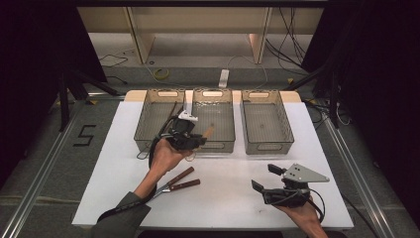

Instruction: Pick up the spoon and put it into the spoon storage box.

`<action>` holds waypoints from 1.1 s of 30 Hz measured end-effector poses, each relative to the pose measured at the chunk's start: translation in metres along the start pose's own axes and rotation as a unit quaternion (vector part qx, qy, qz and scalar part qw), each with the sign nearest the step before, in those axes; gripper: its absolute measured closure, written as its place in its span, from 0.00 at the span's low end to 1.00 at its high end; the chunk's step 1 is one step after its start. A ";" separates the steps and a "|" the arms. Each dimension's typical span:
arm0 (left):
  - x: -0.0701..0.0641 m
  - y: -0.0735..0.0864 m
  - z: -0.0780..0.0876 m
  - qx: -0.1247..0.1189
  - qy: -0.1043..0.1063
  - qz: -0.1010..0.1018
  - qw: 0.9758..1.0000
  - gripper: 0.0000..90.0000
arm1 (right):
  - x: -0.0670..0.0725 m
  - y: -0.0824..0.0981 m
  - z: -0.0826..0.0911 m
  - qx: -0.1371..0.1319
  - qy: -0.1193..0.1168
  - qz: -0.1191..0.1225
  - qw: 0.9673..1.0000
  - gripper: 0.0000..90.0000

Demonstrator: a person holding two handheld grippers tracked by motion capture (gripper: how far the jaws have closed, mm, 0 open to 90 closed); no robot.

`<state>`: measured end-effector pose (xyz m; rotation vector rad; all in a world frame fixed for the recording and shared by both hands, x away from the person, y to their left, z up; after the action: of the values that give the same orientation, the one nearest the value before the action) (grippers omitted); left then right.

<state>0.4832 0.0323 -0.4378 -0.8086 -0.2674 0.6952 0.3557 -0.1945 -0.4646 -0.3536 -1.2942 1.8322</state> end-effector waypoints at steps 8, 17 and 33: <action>0.015 -0.021 -0.003 -0.010 -0.009 0.008 1.000 0.85 | 0.001 0.001 0.000 0.003 -0.001 -0.002 1.000 0.22; 0.029 -0.038 -0.009 -0.014 -0.018 0.016 1.000 0.85 | 0.001 0.001 0.000 0.003 -0.003 -0.001 1.000 0.22; 0.051 -0.051 -0.026 -0.015 -0.038 0.032 0.999 0.85 | 0.003 0.001 -0.001 0.004 -0.007 0.003 1.000 0.22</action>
<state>0.5573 0.0264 -0.4191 -0.8227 -0.3230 0.7848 0.3544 -0.1917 -0.4652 -0.3402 -1.2970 1.8469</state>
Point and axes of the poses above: each handheld gripper's, and its own axes: z roughly backward along the jaws, y roughly out of its underside, x roughly to its left, the point moved 8 cm from there along -z, roughly forward along the jaws, and after that the axes turned 10 degrees about -z, right-handed, at the moved point
